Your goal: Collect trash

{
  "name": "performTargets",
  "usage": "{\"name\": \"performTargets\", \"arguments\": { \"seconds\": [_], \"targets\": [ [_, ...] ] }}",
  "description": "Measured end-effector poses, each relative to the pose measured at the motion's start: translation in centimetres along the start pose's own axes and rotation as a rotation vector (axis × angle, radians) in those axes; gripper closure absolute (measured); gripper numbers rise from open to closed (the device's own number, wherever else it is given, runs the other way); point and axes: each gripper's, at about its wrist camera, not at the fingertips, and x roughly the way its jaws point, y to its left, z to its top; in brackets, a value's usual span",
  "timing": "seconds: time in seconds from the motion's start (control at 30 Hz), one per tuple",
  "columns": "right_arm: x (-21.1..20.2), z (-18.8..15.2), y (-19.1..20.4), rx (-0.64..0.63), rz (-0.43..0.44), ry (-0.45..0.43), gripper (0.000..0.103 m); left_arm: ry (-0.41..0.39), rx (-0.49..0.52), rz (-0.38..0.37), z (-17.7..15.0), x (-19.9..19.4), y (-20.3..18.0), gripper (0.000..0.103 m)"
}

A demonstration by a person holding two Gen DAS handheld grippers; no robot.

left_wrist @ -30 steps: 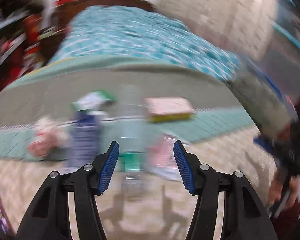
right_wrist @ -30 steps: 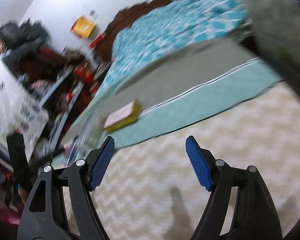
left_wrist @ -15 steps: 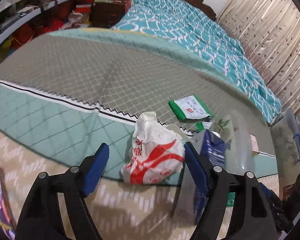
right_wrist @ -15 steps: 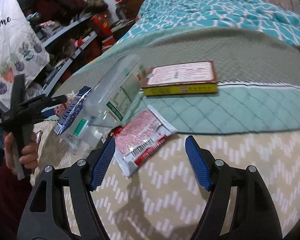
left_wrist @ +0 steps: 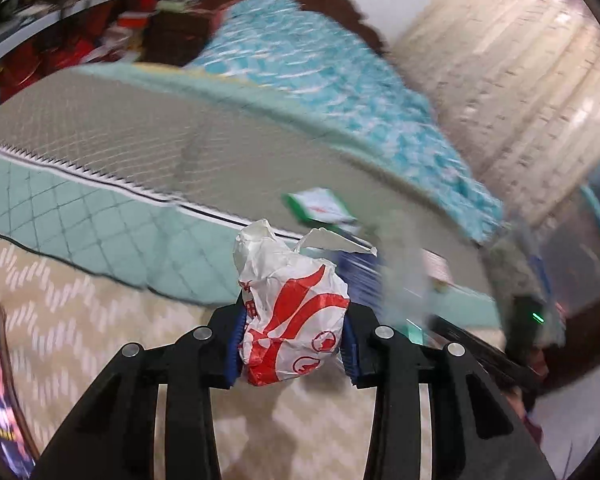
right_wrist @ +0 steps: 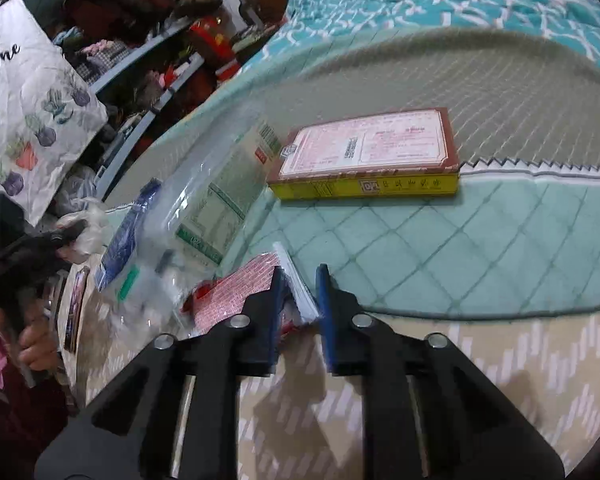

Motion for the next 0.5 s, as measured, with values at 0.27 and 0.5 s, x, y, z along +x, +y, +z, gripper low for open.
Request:
{"name": "performTargets", "arguments": {
  "seconds": [0.27,0.5],
  "targets": [
    [-6.1,-6.6,1.0,0.09,0.067,-0.05,0.093,0.122,0.224,-0.225,-6.7,-1.1,-9.2,0.067],
    [-10.2,-12.2,1.0,0.141,-0.072,-0.128,0.093,0.326,0.283,-0.279,-11.9,4.0,-13.7,0.067]
  ]
}}
